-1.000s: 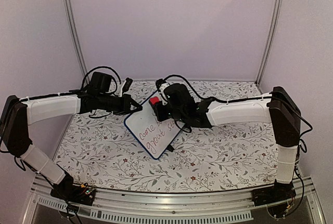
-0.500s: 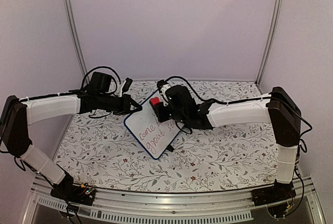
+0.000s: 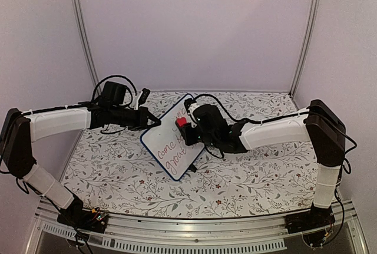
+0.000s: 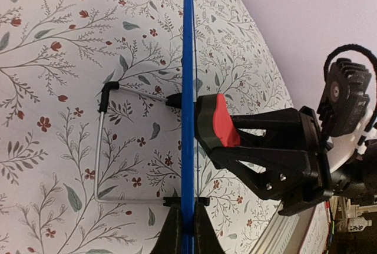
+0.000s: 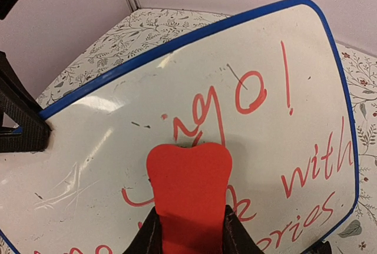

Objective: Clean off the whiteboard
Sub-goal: Erase the whiteboard on the whiteboard stand.

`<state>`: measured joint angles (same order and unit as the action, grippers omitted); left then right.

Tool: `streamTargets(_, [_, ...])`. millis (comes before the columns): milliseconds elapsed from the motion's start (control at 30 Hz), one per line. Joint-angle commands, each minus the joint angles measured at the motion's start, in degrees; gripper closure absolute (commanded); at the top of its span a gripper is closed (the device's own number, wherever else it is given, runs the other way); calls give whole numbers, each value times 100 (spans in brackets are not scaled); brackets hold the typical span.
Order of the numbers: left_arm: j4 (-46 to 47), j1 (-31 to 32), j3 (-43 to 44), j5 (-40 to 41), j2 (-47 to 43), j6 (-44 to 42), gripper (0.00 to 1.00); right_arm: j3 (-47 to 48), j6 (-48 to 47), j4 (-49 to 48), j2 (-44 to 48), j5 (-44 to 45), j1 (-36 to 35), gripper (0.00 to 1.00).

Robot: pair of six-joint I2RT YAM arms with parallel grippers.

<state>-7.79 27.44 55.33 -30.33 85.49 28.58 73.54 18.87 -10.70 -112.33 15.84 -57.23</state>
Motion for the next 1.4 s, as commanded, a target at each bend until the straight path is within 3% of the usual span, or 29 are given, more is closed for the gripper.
streamTargets(0, [180, 117, 23, -347, -229, -66, 100, -242, 8, 295, 60, -149, -76, 78])
streamTargets(933, [174, 120, 22, -351, -262, -65, 100, -594, 23, 162, 168, -23, -453, 78])
streamTargets(1367, [180, 117, 22, -342, -252, -70, 100, -86, -238, 181, 130, -93, -472, 78])
